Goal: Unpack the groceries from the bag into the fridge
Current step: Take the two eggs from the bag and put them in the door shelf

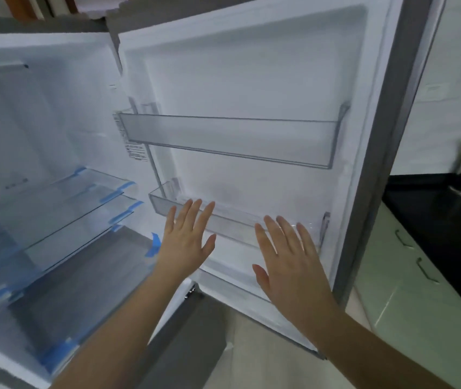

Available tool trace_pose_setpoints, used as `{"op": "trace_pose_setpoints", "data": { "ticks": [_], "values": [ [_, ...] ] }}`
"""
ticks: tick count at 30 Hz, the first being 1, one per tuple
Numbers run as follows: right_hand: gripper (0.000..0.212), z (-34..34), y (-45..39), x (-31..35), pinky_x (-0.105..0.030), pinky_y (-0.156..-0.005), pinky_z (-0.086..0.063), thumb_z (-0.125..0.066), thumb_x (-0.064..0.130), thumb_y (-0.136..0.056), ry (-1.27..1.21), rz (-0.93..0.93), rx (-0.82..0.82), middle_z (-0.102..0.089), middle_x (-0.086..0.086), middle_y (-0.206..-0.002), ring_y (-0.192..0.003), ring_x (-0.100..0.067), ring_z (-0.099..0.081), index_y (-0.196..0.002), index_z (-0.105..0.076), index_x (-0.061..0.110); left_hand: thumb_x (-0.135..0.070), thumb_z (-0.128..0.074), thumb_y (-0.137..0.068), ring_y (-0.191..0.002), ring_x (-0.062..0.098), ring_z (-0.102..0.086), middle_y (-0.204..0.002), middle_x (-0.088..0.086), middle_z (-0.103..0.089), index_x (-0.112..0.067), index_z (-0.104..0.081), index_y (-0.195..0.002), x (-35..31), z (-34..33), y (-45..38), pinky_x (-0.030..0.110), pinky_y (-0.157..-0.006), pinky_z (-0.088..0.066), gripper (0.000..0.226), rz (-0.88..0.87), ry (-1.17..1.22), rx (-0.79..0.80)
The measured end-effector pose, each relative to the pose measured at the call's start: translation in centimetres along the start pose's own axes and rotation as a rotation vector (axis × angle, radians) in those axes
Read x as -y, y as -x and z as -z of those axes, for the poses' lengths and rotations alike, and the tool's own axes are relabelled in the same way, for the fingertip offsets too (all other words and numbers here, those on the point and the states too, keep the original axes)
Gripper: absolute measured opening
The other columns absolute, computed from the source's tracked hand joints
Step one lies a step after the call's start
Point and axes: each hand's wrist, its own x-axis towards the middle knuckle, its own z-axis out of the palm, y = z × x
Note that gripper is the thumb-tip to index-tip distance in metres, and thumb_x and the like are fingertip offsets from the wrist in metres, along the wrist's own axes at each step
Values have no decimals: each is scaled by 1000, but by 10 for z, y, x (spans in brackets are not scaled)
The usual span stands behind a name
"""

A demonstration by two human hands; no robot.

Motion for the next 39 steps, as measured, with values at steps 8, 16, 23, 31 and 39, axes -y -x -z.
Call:
{"op": "trace_pose_setpoints", "data": {
  "ticks": [8,16,23,31,39],
  "values": [
    [63,-32,-41,26,-57,-111,-28,-58,45,-87,61,-244,-87,-48,-21,-140,-130,-39,-44,-138,-49,8,-42,-34,-95,-136,29,-46,-143,8,-54,-18,-40,-141,23,-25,-29,62,-113,-27,52,-246,176,-160],
    [57,-63,-58,3,-51,-116,-19,-61,31,-89,56,-290,-174,-50,-19,-127,-126,-37,-43,-138,-45,7,-31,-61,-87,-124,25,-52,-129,4,-59,-16,-52,-134,13,-42,-53,55,-117,-15,50,-277,220,-212],
    [62,-74,-77,-24,-50,-115,-21,-63,31,-86,18,-278,-135,-49,-19,-130,-129,-37,-40,-139,-43,7,-33,-61,-85,-123,25,-50,-130,4,-57,-16,-49,-137,-4,-50,-70,55,-117,-12,56,-231,187,-163],
    [69,-72,-89,-49,-51,-113,-29,-69,29,-82,-82,-250,6,-47,-18,-136,-132,-37,-40,-141,-37,11,-36,-63,-84,-126,25,-49,-131,3,-56,-18,-47,-137,-21,-45,-81,58,-117,-11,59,-130,144,-88],
    [78,-68,-86,-54,-54,-115,-22,-64,38,-85,-86,-233,102,-36,-13,-151,-143,-33,-26,-150,-25,17,-45,-53,-89,-147,26,-20,-156,6,-31,-17,-18,-153,-28,-31,-79,56,-120,0,78,-115,49,80]
  ]
}}
